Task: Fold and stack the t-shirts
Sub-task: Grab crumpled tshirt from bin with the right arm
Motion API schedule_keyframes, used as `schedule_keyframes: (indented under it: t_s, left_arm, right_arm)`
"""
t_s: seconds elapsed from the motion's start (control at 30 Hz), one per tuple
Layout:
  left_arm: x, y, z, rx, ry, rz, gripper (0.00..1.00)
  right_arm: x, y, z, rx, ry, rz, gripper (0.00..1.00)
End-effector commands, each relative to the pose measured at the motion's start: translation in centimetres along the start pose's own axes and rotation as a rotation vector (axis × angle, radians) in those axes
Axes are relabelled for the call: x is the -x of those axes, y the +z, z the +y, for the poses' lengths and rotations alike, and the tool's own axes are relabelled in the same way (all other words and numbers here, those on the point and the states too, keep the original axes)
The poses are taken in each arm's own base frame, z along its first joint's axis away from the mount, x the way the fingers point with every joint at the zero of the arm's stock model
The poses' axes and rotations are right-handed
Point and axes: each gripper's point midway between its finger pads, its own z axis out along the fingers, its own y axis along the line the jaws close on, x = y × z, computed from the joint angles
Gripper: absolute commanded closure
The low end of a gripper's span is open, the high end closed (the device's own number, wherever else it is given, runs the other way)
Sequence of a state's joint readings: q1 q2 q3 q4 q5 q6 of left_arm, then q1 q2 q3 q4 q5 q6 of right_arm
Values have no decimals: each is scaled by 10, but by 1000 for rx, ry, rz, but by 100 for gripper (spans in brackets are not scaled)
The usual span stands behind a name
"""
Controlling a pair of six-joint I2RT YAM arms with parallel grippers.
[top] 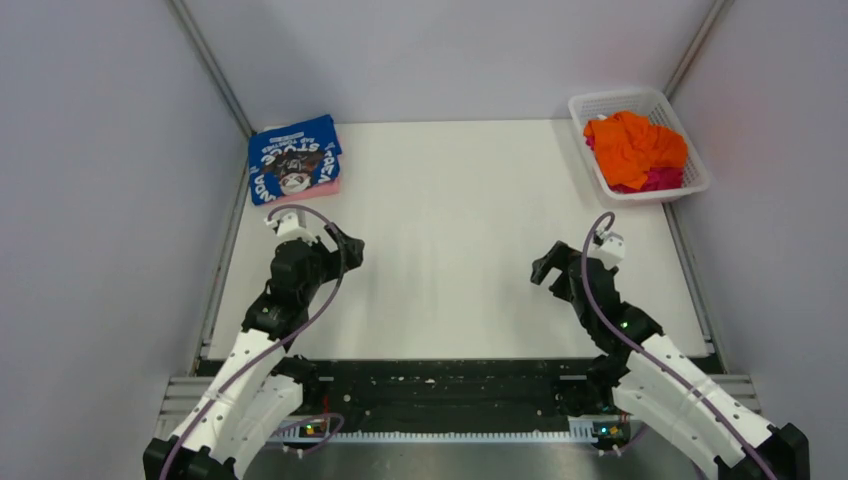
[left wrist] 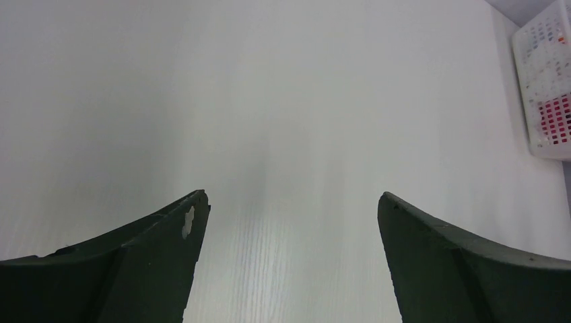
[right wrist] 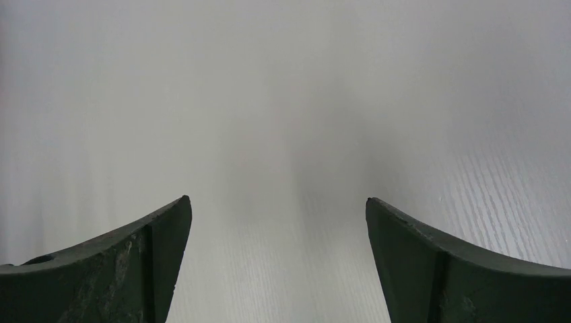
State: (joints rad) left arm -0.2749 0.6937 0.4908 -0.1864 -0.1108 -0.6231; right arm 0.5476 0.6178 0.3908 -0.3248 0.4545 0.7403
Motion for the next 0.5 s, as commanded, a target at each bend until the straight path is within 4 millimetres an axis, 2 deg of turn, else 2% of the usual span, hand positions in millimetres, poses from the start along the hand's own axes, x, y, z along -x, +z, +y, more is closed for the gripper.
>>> schedule_keyframes:
  t_s: [0.0, 0.13, 0.23, 0.33, 0.37, 0.47]
  left_arm:
    - [16, -2, -18, -71, -4, -48, 1]
    - [19, 2, -23, -90, -34, -60, 1]
    - [27, 7, -37, -125, -51, -55, 1]
    - [33, 12, -46, -123, -41, -25, 1]
    - [35, 14, -47, -115, -33, -17, 1]
    - [37, 20, -44, -82, -8, -8, 1]
  right_arm:
    - [19, 2, 12, 8, 8, -48, 1]
    - [37, 8, 30, 17, -32, -67, 1]
    - [67, 18, 37, -32, -58, -111, 1]
    - [108, 38, 33, -58, -27, -108, 1]
    - [122, 48, 28, -70, 2, -103, 1]
    - [179, 71, 3, -133, 24, -180, 1]
